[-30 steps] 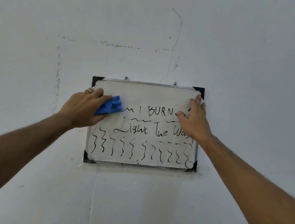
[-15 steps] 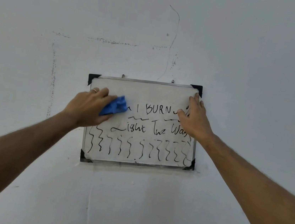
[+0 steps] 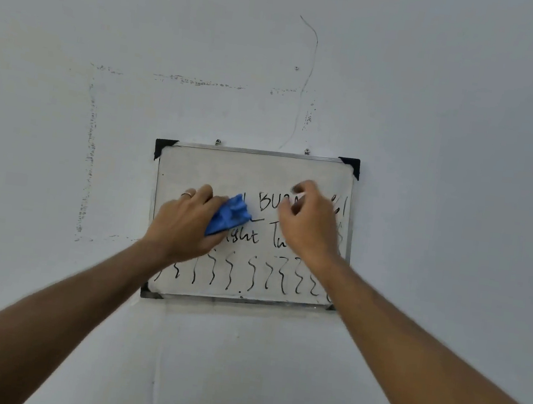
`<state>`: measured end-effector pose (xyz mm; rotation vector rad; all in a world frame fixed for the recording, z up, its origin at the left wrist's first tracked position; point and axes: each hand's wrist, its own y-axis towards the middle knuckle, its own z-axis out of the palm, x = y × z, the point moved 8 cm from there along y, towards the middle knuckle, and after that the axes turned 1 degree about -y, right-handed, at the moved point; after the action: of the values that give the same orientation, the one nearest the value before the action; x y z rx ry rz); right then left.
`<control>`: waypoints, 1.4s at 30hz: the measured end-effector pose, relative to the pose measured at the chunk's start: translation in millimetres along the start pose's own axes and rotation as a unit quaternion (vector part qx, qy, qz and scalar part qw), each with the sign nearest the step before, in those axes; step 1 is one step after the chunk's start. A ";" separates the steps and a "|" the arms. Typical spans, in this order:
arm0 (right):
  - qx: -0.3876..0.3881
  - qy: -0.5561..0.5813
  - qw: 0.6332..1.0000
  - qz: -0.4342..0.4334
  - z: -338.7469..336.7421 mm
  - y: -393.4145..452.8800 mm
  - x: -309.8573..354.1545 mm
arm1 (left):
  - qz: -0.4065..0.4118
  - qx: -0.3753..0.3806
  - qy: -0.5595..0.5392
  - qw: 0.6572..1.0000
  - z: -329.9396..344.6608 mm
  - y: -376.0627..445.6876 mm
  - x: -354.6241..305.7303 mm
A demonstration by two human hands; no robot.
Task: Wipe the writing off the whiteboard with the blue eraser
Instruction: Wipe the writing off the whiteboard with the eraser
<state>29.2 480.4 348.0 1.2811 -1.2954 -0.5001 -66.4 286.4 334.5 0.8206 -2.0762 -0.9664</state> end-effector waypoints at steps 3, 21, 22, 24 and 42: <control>0.115 0.055 0.989 0.082 52.3 -25.4 20.4 | -0.156 -0.008 -0.104 0.982 13.8 -7.8 -6.4; 0.082 -0.148 0.981 -0.093 76.2 -13.2 31.7 | -0.095 0.064 -0.396 0.911 10.7 -14.0 16.7; 0.072 -0.148 0.980 -0.114 69.5 -5.7 31.4 | -0.120 -0.007 -0.387 0.914 1.1 -14.6 36.7; 0.060 -0.155 0.974 -0.153 57.3 7.4 30.0 | -0.169 -0.123 -0.338 0.918 -9.9 -22.0 75.8; 0.079 -0.249 0.915 -0.308 81.2 -15.5 15.8 | -0.078 -0.040 -0.102 0.991 26.1 -35.0 99.2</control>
<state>-32.7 429.1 322.9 1.7802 -1.3409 -1.2540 -133.8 202.1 325.2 0.8839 -2.1536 -1.2569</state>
